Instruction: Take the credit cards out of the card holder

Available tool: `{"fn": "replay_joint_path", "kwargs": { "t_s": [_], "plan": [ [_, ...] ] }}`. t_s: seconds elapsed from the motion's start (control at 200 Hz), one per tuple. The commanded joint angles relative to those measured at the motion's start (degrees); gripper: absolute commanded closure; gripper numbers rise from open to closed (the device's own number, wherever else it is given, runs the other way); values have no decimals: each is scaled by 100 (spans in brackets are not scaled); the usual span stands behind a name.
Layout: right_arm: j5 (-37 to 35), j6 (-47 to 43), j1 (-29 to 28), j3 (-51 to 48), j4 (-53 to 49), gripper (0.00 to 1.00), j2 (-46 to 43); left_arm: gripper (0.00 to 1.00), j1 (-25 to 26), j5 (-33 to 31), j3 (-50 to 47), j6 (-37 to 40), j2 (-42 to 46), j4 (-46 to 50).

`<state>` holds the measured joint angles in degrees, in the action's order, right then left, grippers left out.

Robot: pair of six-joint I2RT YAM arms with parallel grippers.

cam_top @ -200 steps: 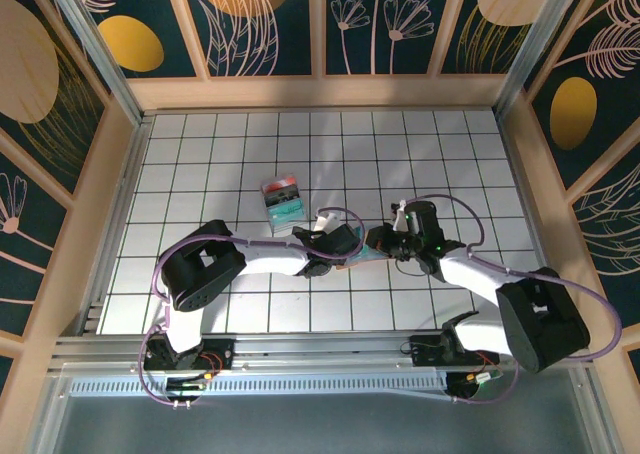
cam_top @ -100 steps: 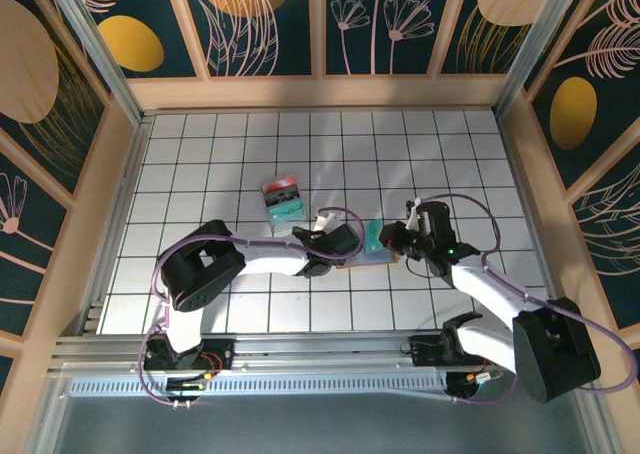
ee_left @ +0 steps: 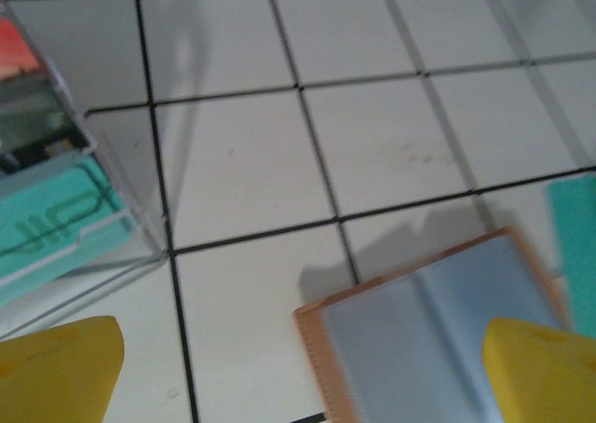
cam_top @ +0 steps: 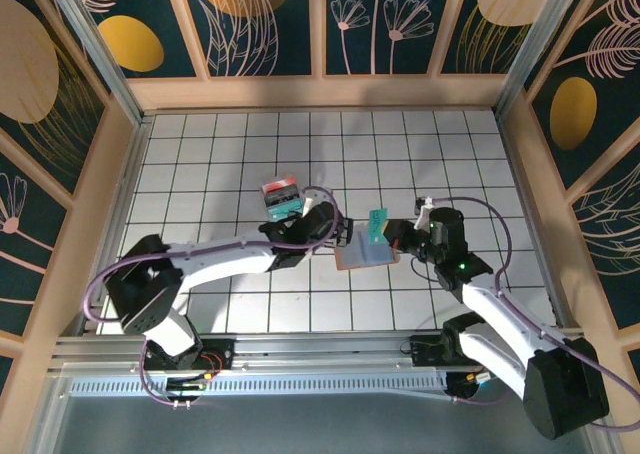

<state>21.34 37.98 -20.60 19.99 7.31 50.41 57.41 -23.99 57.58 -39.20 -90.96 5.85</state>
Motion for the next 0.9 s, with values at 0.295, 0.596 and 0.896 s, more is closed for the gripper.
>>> {"fn": "replay_joint_path", "kwargs": {
  "t_s": [0.295, 0.596, 0.896],
  "plan": [
    [1200, 779, 57, -473, 2480, 100, -229, 12, -590, 2422, -997, -492, 1011, -2441],
    [1563, 1425, 53, -649, 3638, 100, -217, 20, -670, 3332, -1220, -591, 987, -3555],
    [1753, 1935, 56, -810, 4612, 100, -131, 38, -689, 3763, -1240, -716, 848, -4110]
  ]
}}
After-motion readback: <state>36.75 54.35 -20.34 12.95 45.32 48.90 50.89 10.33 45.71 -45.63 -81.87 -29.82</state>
